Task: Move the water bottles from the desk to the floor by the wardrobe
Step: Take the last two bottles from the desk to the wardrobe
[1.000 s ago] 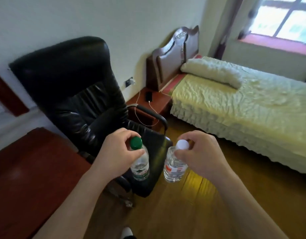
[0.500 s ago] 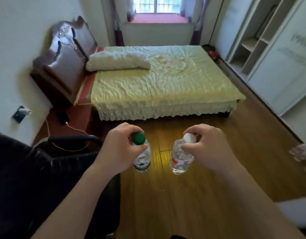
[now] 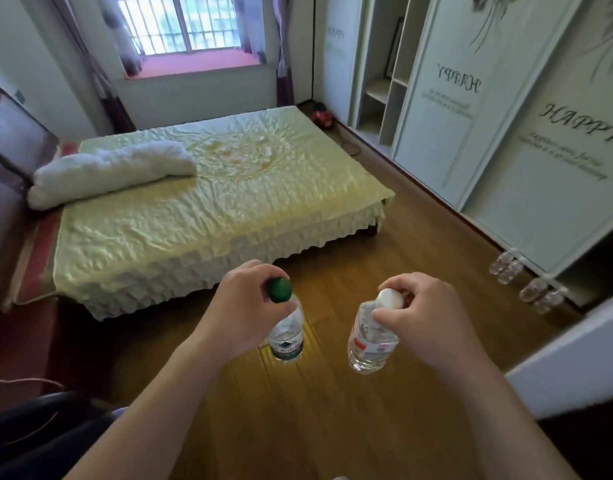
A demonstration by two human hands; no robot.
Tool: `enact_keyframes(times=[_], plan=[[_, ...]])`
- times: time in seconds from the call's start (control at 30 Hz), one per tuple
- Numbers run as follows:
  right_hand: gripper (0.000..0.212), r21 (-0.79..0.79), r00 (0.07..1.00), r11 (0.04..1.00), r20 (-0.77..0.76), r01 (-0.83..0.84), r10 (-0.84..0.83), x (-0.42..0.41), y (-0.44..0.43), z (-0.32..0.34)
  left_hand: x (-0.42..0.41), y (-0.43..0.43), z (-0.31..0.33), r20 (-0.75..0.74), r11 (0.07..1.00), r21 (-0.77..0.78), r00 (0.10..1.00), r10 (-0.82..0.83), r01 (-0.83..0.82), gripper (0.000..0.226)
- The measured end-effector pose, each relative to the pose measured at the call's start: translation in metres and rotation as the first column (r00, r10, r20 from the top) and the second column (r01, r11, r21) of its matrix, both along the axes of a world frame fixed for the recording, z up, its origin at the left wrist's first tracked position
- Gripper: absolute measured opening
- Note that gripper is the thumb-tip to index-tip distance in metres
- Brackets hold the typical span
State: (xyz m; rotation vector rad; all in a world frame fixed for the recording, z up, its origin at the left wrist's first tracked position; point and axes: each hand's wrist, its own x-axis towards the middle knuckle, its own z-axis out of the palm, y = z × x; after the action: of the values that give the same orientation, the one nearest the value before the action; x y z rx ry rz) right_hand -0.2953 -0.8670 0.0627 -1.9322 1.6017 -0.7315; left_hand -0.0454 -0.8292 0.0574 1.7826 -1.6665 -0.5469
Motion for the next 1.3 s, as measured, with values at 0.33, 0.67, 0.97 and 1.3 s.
enact_keyframes(times=[0.33,0.67,0.97,1.3], plan=[[0.021,0.013,0.987,0.987,-0.033,0.160,-0.159,-0.092,-0.119,0.012,-0.083,-0.157,0.005,-0.008,0.988,0.043,0.989,-0.145,0.145,0.025],[0.019,0.092,0.923,0.918,-0.026,0.385,-0.384,-0.143,-0.240,-0.002,-0.134,-0.337,-0.007,0.001,0.930,0.044,0.931,-0.366,0.366,0.021],[0.021,0.100,0.812,0.808,-0.008,0.581,-0.583,-0.167,-0.359,-0.011,-0.173,-0.507,-0.010,0.050,0.831,0.038,0.830,-0.556,0.554,0.027],[0.022,0.110,0.772,0.768,-0.002,0.631,-0.635,-0.233,-0.487,-0.023,-0.256,-0.658,-0.020,0.052,0.785,0.045,0.783,-0.620,0.618,0.023]])
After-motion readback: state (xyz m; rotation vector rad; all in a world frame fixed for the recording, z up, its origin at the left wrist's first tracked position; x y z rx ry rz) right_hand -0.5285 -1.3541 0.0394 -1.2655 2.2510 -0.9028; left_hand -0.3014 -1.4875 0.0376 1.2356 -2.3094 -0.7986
